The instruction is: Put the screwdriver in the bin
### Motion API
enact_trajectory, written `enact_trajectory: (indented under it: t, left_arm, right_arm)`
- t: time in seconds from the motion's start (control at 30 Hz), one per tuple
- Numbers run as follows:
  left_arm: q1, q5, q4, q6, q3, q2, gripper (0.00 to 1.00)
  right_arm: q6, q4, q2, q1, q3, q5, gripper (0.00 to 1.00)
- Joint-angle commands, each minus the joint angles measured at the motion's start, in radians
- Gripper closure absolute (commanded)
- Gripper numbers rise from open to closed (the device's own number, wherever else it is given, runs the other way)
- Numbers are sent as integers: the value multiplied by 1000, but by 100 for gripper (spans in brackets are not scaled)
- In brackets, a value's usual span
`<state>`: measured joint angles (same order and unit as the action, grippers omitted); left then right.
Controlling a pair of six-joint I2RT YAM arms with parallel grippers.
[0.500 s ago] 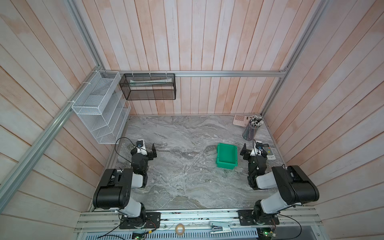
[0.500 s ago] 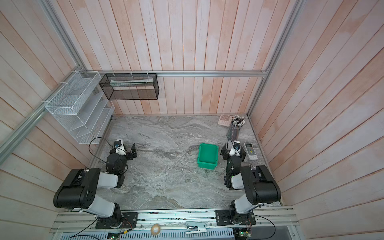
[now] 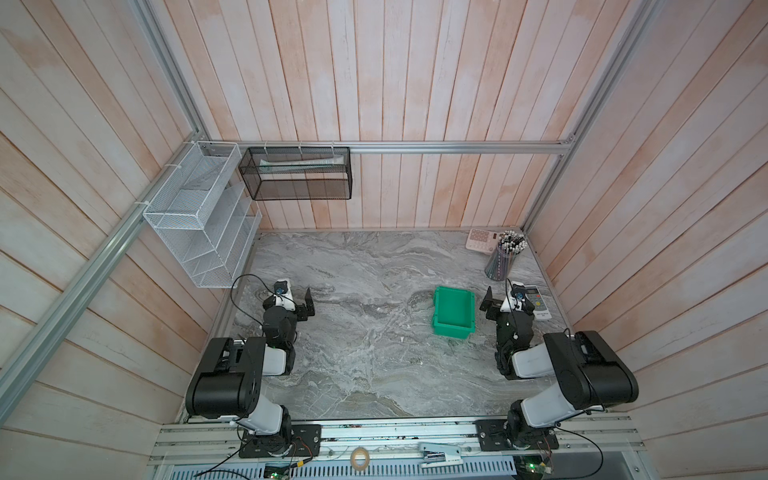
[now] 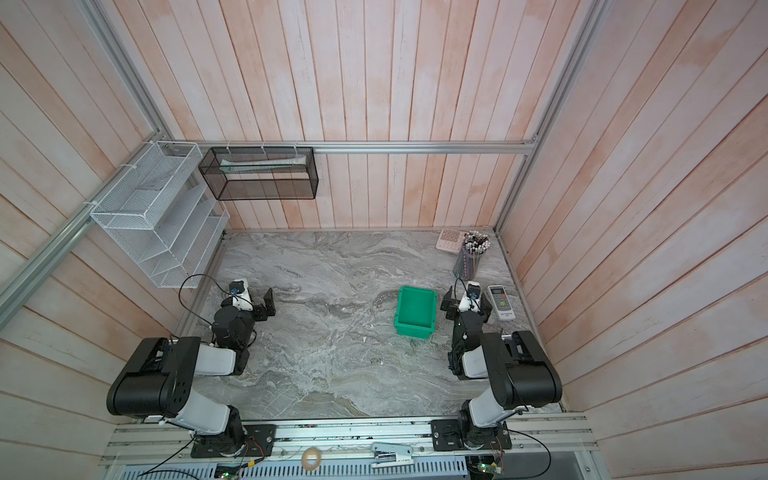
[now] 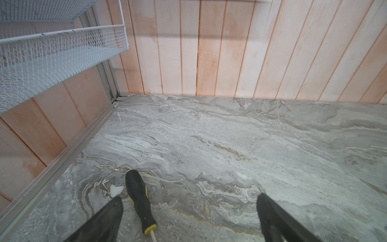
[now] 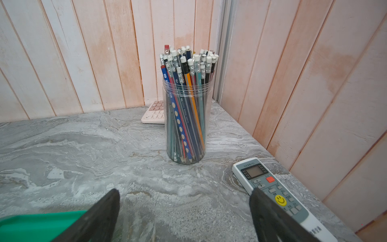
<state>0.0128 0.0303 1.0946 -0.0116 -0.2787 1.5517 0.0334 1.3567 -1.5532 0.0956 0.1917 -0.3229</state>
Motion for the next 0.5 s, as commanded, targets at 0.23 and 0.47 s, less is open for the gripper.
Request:
enact_trajectory:
  t: [0.23, 0.47]
  left_arm:
    - [3, -8, 8, -7, -11, -11, 0]
    - [-102, 240, -134, 31, 1, -253, 0]
  right_arm:
    - [-1, -19, 4, -5, 12, 18, 1]
    - [-13, -56, 75, 23, 13, -72, 1]
